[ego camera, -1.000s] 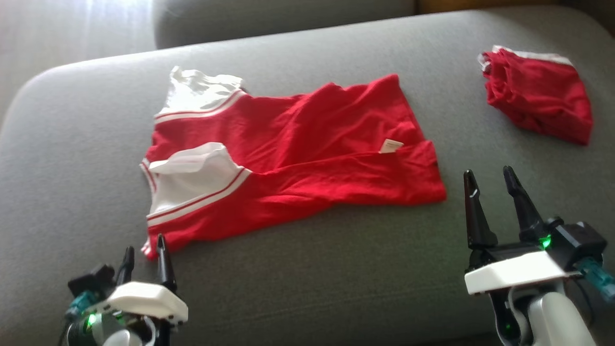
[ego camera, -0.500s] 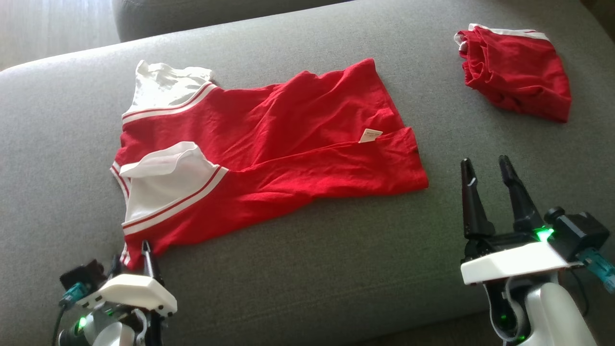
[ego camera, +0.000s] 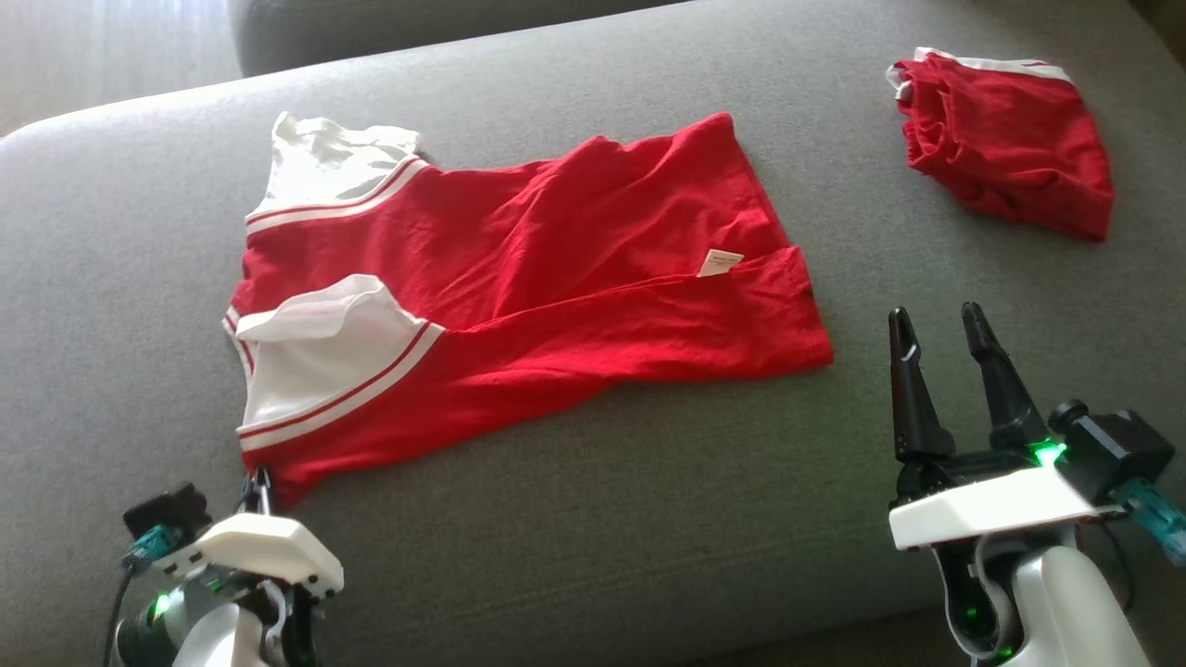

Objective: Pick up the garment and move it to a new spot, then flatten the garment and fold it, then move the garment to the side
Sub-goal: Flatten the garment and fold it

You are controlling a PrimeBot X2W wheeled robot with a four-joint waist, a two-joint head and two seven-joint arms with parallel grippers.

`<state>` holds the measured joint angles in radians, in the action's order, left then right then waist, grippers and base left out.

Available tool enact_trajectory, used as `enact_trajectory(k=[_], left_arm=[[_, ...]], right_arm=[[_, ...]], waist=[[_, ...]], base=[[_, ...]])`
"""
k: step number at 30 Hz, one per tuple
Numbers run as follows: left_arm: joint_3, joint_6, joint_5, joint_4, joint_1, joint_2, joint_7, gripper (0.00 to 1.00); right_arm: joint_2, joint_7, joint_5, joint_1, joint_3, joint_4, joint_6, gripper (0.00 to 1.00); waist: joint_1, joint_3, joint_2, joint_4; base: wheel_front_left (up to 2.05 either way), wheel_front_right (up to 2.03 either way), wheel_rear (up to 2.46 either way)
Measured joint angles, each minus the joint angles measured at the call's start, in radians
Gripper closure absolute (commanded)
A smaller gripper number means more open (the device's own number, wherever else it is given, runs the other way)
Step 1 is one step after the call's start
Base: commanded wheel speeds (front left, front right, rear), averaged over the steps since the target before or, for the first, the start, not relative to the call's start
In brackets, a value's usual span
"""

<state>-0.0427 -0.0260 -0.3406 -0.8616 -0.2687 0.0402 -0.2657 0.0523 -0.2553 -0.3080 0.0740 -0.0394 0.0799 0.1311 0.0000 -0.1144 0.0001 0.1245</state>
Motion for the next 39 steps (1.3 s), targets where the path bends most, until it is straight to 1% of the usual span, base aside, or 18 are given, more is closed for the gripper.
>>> enact_trajectory(k=[3, 6, 10, 12, 15, 18, 19, 25, 29, 39], left_arm=[[0.002, 0.001, 0.021, 0.046, 0.006, -0.004, 0.01, 1.0], [0.002, -0.001, 0.046, 0.127, 0.025, -0.008, 0.01, 1.0], [0.012, 0.0, 0.058, 0.212, 0.056, -0.008, 0.01, 1.0], [0.033, 0.008, 0.058, 0.245, 0.076, -0.008, 0.01, 1.0], [0.069, 0.01, 0.077, 0.286, 0.106, -0.007, 0.01, 1.0], [0.106, 0.015, 0.097, 0.321, 0.129, -0.007, 0.01, 1.0], [0.106, 0.015, 0.097, 0.321, 0.129, -0.007, 0.01, 1.0], [0.16, 0.017, 0.109, 0.377, 0.156, -0.006, 0.01, 1.0], [0.185, 0.016, 0.109, 0.402, 0.18, -0.006, 0.01, 1.0], [0.23, 0.007, 0.099, 0.456, 0.205, -0.006, 0.024, 1.0]], right_arm=[[0.0, 0.0, -0.002, 0.0, 0.004, 0.025, 0.0, 0.0], [0.0, 0.012, -0.015, 0.001, 0.016, 0.063, 0.0, 0.0], [0.0, 0.038, -0.055, 0.01, 0.043, 0.151, 0.0, 0.0], [0.0, 0.05, -0.083, 0.029, 0.044, 0.203, 0.0, 0.0], [0.0, 0.058, -0.132, 0.065, 0.048, 0.288, 0.0, 0.0], [0.0, 0.062, -0.174, 0.104, 0.047, 0.385, 0.0, 0.0], [0.0, 0.062, -0.174, 0.104, 0.047, 0.385, 0.0, 0.0], [0.0, 0.053, -0.212, 0.194, 0.052, 0.578, 0.0, 0.0], [0.0, 0.034, -0.226, 0.242, 0.082, 0.682, 0.0, 0.0], [0.0, 0.011, -0.197, 0.336, 0.161, 0.876, 0.0, 0.0]], waist=[[0.0, 0.003, 0.0, -0.017], [0.0, 0.01, 0.0, -0.039], [0.0, 0.022, 0.0, -0.071], [0.0, 0.029, 0.0, -0.086], [0.0, 0.037, 0.0, -0.108], [0.0, 0.04, 0.0, -0.129], [0.0, 0.04, 0.0, -0.129], [0.0, 0.04, 0.0, -0.171], [0.0, 0.04, 0.0, -0.2], [0.0, 0.032, 0.0, -0.258]], base=[[0.0, 0.0, 0.0], [0.0, 0.0, 0.0], [0.0, 0.0, 0.0], [0.0, 0.0, 0.0], [0.0, 0.0, 0.0], [0.0, 0.0, 0.0], [0.0, 0.0, 0.0], [0.0, 0.0, 0.0], [0.0, 0.0, 0.0], [0.0, 0.0, 0.0]])
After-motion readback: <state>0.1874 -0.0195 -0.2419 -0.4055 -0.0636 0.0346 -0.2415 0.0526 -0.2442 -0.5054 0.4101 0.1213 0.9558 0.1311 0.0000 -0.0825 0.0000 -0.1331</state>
